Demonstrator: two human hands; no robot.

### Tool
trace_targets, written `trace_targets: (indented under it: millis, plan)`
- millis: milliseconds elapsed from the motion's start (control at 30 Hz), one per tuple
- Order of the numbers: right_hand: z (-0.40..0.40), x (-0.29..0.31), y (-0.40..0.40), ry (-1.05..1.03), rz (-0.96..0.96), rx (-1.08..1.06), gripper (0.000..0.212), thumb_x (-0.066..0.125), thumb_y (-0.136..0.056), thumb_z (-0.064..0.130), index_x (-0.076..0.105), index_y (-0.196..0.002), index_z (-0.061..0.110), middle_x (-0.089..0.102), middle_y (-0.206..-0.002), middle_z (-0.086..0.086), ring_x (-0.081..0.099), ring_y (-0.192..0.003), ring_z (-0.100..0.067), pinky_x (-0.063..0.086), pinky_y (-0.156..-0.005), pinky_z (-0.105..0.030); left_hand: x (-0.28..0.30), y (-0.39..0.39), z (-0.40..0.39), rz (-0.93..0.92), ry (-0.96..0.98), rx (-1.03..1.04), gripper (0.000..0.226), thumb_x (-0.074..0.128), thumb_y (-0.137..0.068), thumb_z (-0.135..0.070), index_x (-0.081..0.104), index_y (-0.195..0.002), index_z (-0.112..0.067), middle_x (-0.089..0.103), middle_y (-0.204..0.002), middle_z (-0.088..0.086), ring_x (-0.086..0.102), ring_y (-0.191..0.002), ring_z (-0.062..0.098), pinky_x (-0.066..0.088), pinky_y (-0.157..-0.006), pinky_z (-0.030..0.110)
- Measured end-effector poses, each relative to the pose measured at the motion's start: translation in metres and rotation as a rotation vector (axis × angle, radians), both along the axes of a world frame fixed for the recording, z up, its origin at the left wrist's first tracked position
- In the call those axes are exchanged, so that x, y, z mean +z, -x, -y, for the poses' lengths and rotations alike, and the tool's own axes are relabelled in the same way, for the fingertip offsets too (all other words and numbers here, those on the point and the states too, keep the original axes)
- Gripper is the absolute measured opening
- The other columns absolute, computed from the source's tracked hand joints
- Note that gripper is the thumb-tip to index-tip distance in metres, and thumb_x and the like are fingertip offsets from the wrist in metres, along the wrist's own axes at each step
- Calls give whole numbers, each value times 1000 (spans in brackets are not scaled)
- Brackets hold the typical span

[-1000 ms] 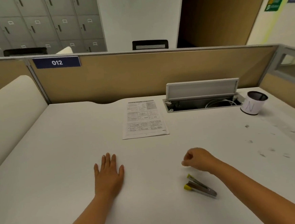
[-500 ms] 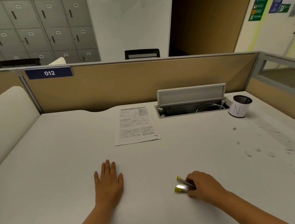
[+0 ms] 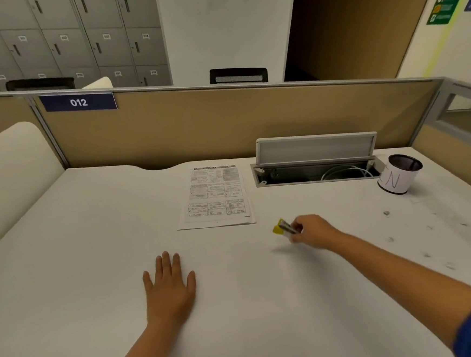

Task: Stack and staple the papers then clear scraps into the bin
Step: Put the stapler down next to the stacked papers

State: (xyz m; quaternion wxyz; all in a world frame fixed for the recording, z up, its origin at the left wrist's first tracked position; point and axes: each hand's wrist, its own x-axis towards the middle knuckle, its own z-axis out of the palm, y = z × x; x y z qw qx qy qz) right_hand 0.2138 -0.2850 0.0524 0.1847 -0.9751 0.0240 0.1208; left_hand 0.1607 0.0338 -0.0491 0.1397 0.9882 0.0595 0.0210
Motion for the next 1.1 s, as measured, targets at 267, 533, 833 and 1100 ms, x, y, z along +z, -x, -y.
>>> trace_targets:
  millis: [267, 533, 833, 1100]
  plan:
    - [13, -11, -94, 228, 64, 127, 27, 57, -90, 23, 60, -114, 9, 62, -113, -13, 58, -93, -25, 44, -79, -30, -3, -1, 0, -2, 16, 13, 72, 9, -85, -53, 7, -150, -21, -1, -159, -2, -6, -146, 11, -7, -118, 40]
    - [23, -25, -137, 312, 36, 159, 27, 57, -89, 20, 59, -114, 12, 61, -115, -12, 59, -103, -27, 47, -88, -34, -3, -5, 0, 10, 30, 38, 88, -5, -71, -62, 9, -149, -24, -1, -159, -5, -9, -145, 7, -9, -118, 38]
    - [26, -33, -147, 292, 47, 153, 30, 57, -89, 20, 58, -119, 14, 62, -118, -10, 58, -105, -25, 48, -92, -33, -3, -2, 1, -3, 30, 41, 88, -5, -71, -63, 8, -149, -25, -2, -159, -6, -9, -145, 7, -9, -118, 37]
    - [27, -18, -128, 177, 135, 96, 52, 62, -87, 20, 45, -137, 19, 48, -138, -9, 50, -122, -28, 45, -100, -38, -3, -2, 1, -18, 26, 37, 72, 8, -84, -56, 7, -150, -24, -2, -159, -5, -8, -145, 8, -8, -118, 38]
